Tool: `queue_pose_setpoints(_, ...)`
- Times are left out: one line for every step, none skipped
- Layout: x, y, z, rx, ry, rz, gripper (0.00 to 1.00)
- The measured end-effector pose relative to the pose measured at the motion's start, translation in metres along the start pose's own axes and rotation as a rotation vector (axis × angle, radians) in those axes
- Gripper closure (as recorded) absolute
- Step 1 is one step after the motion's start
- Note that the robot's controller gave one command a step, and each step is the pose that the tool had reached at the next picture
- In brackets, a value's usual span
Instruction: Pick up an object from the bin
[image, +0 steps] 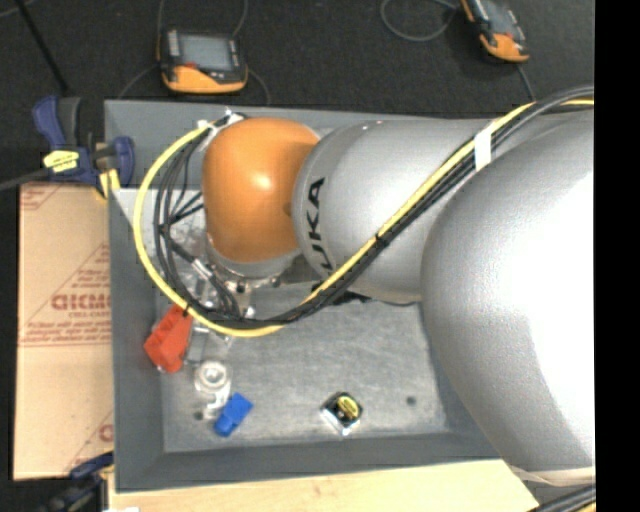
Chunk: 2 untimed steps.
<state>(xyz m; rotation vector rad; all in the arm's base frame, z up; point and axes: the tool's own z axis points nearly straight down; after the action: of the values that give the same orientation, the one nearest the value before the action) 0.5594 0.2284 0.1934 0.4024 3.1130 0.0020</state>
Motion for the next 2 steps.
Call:
queue_pose_setpoints(-0.020, 0.003, 0.105, -0.002, -0.006, -0.095, 0.00)
queue_pose_setpoints(-0.040, 0.017, 0.114, 0.002, -0.008, -0.338, 0.00)
